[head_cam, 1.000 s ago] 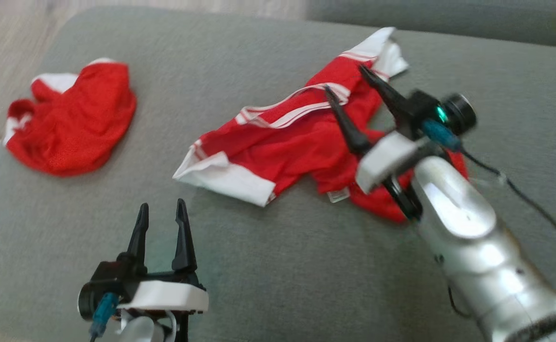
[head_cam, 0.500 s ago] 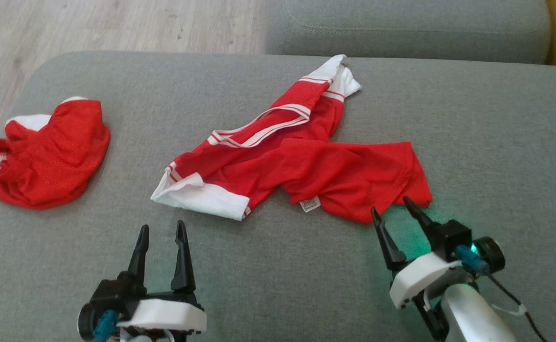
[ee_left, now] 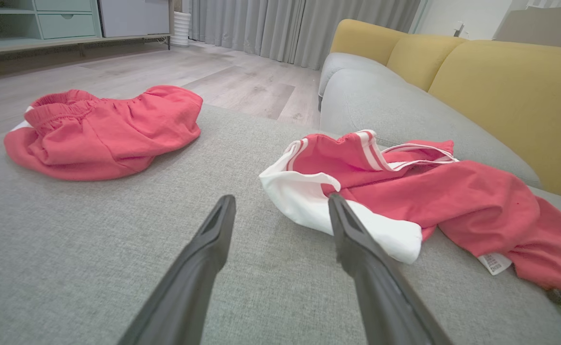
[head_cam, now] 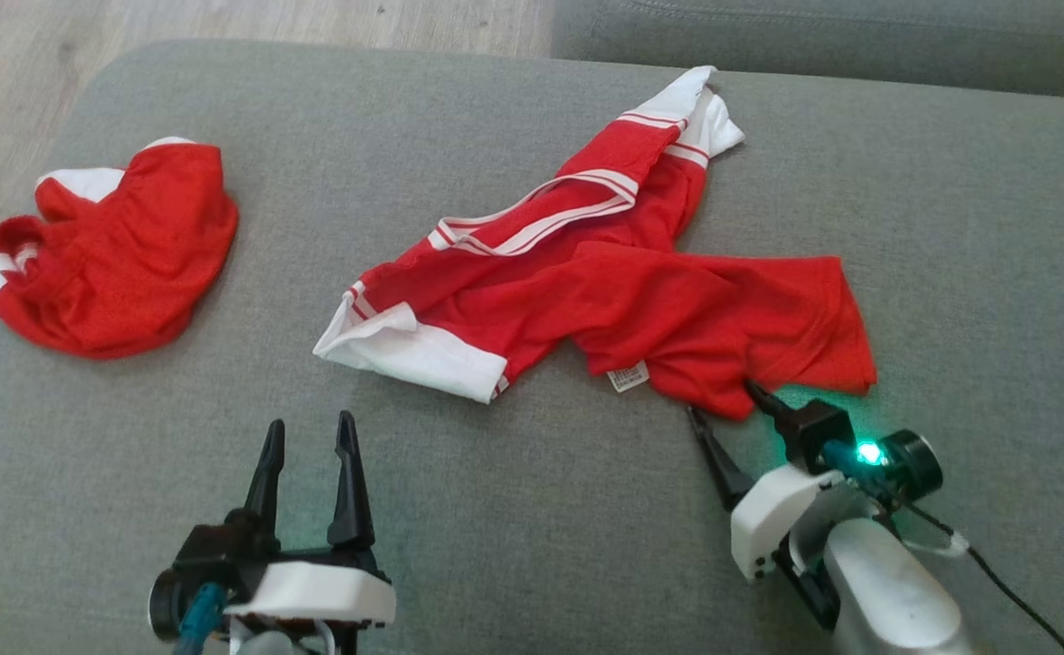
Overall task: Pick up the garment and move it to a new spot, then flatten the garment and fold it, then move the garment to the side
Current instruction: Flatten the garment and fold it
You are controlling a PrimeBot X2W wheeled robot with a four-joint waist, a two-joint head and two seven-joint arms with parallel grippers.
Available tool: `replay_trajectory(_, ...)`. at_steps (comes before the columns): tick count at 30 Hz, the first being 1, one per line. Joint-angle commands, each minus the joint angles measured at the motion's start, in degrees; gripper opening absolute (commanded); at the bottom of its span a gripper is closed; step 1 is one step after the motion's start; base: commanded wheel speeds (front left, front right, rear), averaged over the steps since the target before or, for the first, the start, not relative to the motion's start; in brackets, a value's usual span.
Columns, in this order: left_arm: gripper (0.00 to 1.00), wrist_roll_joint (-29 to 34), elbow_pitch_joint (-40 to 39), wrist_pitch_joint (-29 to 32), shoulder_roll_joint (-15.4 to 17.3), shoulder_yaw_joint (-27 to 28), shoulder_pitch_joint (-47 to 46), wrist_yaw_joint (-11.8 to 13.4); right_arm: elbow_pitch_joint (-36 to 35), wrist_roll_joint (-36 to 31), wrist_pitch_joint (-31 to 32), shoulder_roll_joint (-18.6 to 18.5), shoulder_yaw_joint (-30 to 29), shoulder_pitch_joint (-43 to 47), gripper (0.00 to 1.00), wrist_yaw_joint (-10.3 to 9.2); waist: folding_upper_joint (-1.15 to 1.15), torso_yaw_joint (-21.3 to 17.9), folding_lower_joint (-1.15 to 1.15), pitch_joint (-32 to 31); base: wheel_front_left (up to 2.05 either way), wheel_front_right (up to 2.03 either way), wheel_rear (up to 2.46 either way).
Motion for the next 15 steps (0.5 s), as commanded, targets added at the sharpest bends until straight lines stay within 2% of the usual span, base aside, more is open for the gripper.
replay_trajectory(1, 1.00, 0.2, -1.5, -0.5, 0.1, 1.6, -2.2, 0.0, -0.5, -0.3, 0.0, 0.4, 1.2, -2.1, 0.80, 0.42, 0.00, 0.1, 0.00, 0.2, 0.00, 0.00, 0.00)
replay_trajectory(2, 1.00, 0.2, -1.4, -0.5, 0.1, 1.6, -2.3, 0.1, 0.2, -0.4, 0.2, 0.4, 1.2, -2.6, 0.49, 0.42, 0.00, 0.2, 0.00, 0.3, 0.00, 0.00, 0.00)
replay_trajectory(3, 1.00, 0.2, -1.4, -0.5, 0.1, 1.7, -2.4, 0.1, 0.8, -0.5, 0.3, 0.4, 1.2, -3.0, 0.30, 0.42, 0.00, 0.1, 0.00, 0.3, 0.00, 0.00, 0.00)
replay_trajectory(4, 1.00, 0.1, -1.4, -0.5, 0.1, 1.8, -2.4, 0.2, 1.3, -0.6, 0.2, 0.4, 1.1, -3.3, 0.02, 0.42, 0.00, 0.1, 0.00, 0.3, 0.00, 0.00, 0.00)
replay_trajectory(10, 1.00, 0.1, -1.5, -0.5, 0.1, 2.2, -2.3, 0.4, 0.5, -1.9, -2.4, 0.4, -2.8, -5.8, 0.00, 0.42, 0.00, -1.1, 0.00, 0.0, 0.00, 0.00, 0.00)
replay_trajectory(15, 1.00, -0.1, -1.6, -0.5, 0.1, 2.3, -2.0, 0.4, -6.5, -4.6, -3.8, -1.4, -8.9, -7.0, 0.00, 0.42, 0.00, -2.5, 0.00, -0.7, 0.00, 0.00, 0.00)
